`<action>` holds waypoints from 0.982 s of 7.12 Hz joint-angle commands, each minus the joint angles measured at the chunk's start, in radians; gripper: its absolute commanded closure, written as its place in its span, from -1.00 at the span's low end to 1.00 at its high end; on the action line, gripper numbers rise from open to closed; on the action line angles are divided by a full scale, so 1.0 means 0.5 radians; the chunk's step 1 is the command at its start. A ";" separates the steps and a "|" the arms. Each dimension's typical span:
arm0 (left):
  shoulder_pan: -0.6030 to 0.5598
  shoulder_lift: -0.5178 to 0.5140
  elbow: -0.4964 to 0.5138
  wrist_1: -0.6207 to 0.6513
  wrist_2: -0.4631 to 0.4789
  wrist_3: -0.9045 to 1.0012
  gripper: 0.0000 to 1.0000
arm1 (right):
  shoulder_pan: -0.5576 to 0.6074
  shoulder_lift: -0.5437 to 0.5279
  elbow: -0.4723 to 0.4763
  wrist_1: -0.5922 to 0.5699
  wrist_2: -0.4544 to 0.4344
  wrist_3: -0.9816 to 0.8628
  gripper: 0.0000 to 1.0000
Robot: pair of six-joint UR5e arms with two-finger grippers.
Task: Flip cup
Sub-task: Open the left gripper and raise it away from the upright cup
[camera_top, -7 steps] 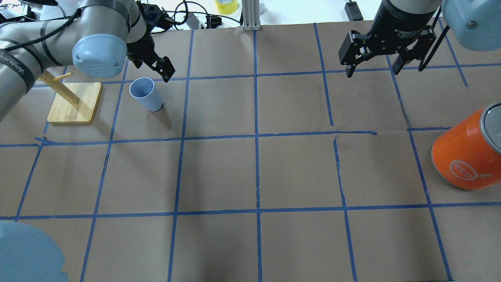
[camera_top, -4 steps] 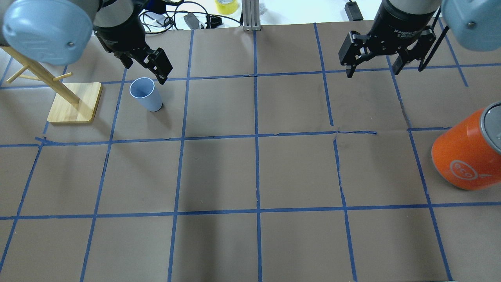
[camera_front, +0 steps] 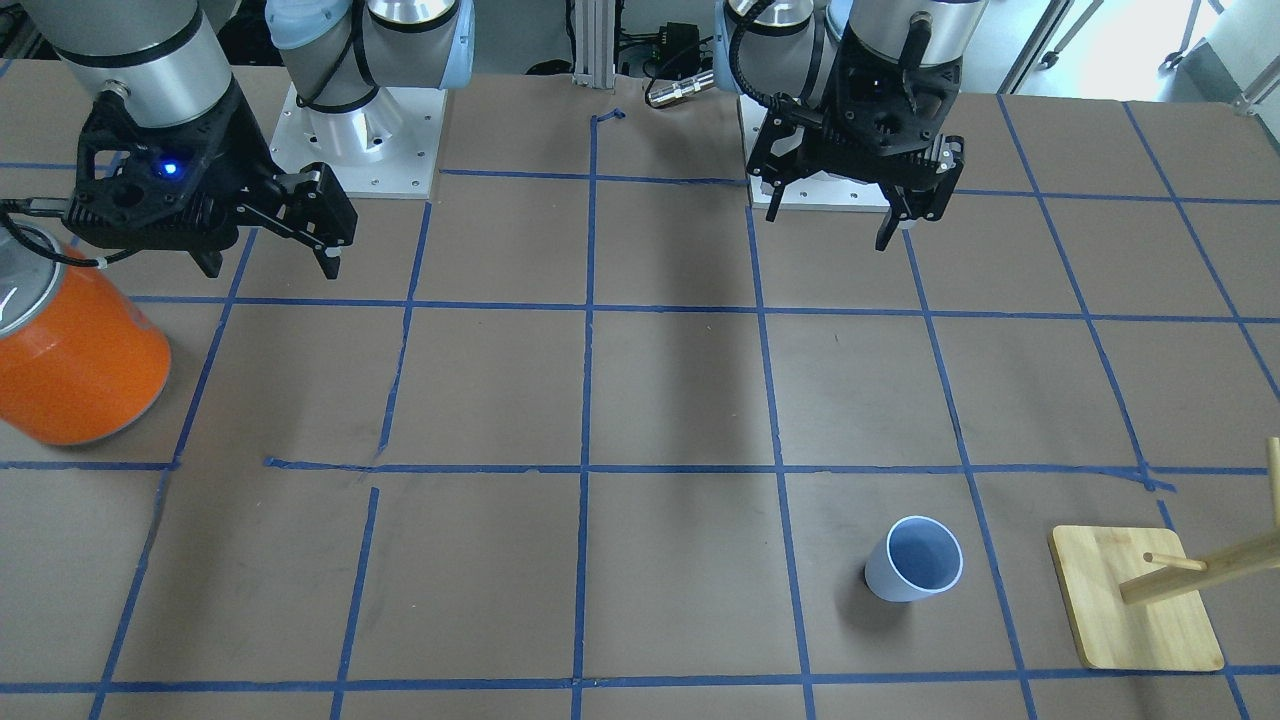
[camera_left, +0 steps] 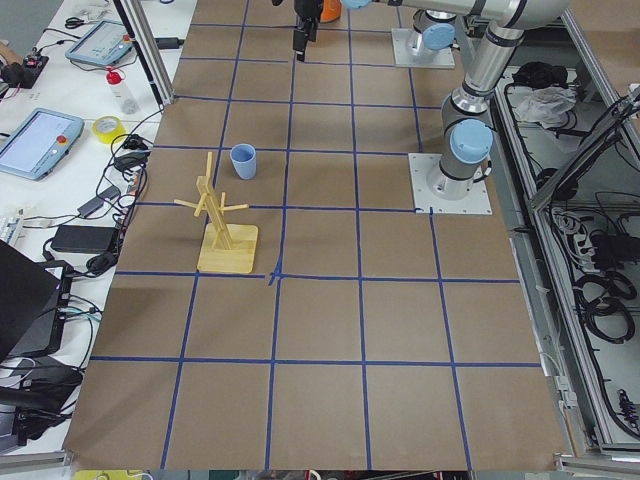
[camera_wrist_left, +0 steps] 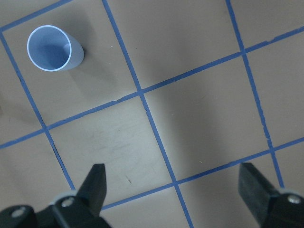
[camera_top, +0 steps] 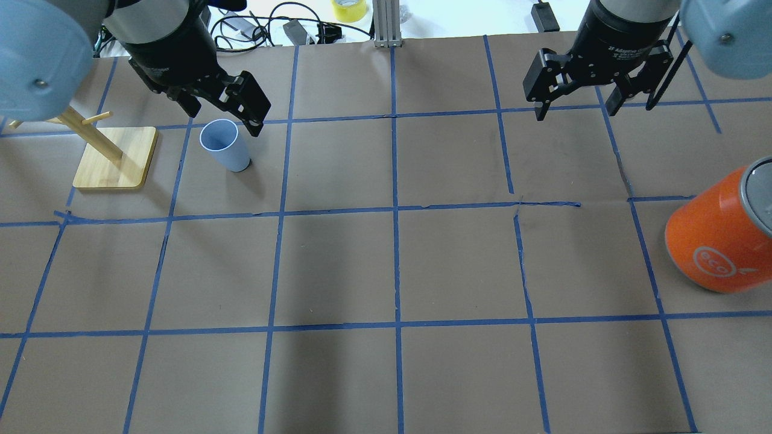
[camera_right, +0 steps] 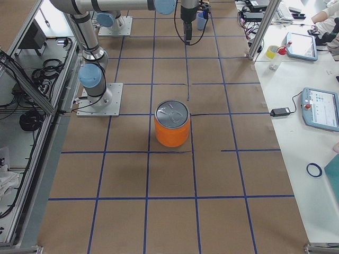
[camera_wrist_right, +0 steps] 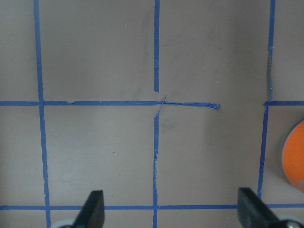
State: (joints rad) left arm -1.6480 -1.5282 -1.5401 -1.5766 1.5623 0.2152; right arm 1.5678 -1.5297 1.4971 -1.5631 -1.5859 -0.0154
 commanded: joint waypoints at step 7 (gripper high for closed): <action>0.225 0.084 -0.034 -0.004 -0.004 -0.341 -1.00 | -0.015 -0.021 0.009 0.116 -0.140 0.003 -1.00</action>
State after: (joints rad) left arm -1.5361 -1.4874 -1.5542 -1.5774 1.5657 0.0621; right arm 1.5628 -1.5346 1.5017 -1.5467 -1.6104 -0.0137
